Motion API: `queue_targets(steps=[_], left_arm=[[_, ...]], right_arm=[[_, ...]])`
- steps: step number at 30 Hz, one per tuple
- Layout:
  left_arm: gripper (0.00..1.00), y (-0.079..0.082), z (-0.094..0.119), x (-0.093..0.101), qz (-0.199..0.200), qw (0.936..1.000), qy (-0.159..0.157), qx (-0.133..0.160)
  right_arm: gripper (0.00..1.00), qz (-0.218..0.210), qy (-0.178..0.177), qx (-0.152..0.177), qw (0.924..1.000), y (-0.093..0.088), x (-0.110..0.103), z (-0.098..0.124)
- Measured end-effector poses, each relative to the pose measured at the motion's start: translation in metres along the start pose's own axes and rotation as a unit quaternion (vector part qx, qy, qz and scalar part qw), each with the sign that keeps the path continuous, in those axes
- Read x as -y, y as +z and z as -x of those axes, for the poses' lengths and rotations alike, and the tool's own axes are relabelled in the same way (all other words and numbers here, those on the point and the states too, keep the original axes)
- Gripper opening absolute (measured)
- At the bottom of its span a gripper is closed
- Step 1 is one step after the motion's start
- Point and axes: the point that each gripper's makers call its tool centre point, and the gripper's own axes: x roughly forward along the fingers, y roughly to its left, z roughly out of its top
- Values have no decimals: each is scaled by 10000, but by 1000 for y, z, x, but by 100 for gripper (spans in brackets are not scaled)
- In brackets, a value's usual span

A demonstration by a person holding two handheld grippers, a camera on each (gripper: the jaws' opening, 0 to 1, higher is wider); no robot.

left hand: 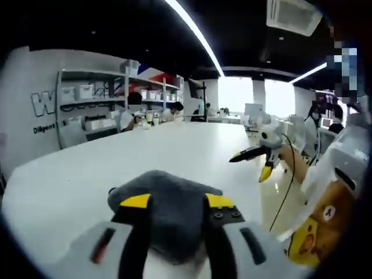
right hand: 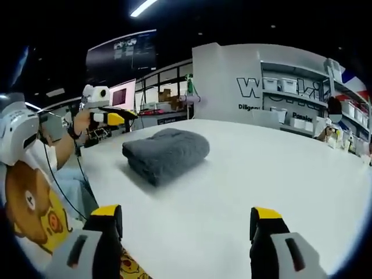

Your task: Fold the towel on the table until its edges align and the towel forms a compact rectangular stack.

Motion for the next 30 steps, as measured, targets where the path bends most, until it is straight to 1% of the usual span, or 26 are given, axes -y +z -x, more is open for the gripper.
queue_targets(steps=[1,3,5,7,8,11,13,14,16,19,22,23,25,27,29,30], left_arm=[[42,-8,-8,-5,-41,9999,63,-116],[42,-17,-16,-13,-149,9994,236,-182],[42,-25,-21,-22,-370,9978,487,-241],[43,-33,-25,-25,-639,9958,597,-273],[43,-36,-27,-25,-800,9946,603,-278],[44,-47,-28,-22,-830,9941,545,-437],[44,-58,-29,-21,-917,9926,520,-607],[44,-64,-29,-23,-1021,9907,543,-713],[45,-70,-31,-24,-1073,9899,546,-750],[43,-77,-34,-24,-926,9920,466,-721],[42,-82,-36,-25,-859,9930,452,-670],[42,-82,-36,-25,-748,9942,455,-631],[45,-82,-33,-28,-471,9957,503,-613],[49,-83,-32,-34,-65,9970,554,-541],[52,-82,-30,-36,399,9973,474,-397],[53,-79,-28,-38,548,9971,461,-275]], right_arm=[[95,6,-3,16,10000,0,-1,1],[95,18,-4,19,10000,0,-3,2],[95,20,-2,15,10000,-1,-3,4],[95,13,-5,3,10000,-3,-3,5],[95,14,-10,-8,10000,-3,-3,5],[95,-4,-32,-14,10000,-5,-1,6],[95,-11,-39,-10,10000,-5,0,7],[95,-17,-45,-6,10000,-5,0,7],[95,-34,-48,7,10000,-5,0,6],[95,-51,-32,-4,10000,-7,-1,5],[95,-56,1,-38,10000,-9,-3,3],[95,-56,6,-44,10000,-10,-3,3],[95,-52,18,-57,10000,-10,-4,3],[95,-46,28,-63,10000,-10,-4,3],[95,-40,26,-60,10000,-9,-5,4],[95,-41,21,-47,10000,-9,-5,4]])
